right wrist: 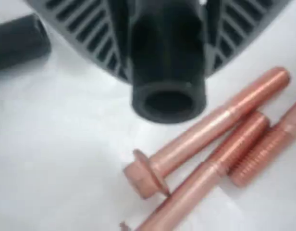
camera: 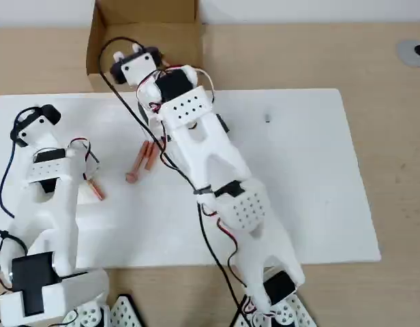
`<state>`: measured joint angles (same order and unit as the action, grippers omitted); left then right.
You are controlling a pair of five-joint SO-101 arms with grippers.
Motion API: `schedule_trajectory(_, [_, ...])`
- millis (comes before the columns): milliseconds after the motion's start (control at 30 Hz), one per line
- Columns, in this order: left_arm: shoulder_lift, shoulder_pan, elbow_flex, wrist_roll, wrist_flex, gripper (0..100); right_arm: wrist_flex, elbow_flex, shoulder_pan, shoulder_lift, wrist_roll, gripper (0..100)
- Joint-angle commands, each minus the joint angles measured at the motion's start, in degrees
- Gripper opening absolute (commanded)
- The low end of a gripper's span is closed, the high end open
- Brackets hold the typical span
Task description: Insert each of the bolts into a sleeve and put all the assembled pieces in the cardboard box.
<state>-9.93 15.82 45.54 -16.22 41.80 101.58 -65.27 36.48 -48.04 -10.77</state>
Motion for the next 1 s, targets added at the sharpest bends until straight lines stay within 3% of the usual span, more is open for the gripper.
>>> schedule_trajectory(0, [-1.19, -0.62, -0.35, 0.18, 1.32, 0, 0.88, -0.66, 0.13, 6.29, 0.62, 1.1])
schedule_trajectory(233, [-1.27, -0.62, -15.65, 0.26, 17.58, 1, 0.88, -0.66, 0.13, 7.69, 0.62, 1.1])
schedule_trajectory(633, [-5.05, -0.26, -61.98, 7.74, 48.7, 1, 0.88, -0.66, 0.22, 17.27, 0.53, 1.1])
schedule_trajectory(767, [-12.97, -0.26, -69.01, 10.2, 53.27, 1, 0.88, -0.66, 0.57, 27.21, 0.44, 1.0])
schedule_trajectory(967, [-30.2, -0.7, -67.34, 11.25, 52.31, 1, 0.88, 5.93, 1.54, 42.59, 0.44, 1.0])
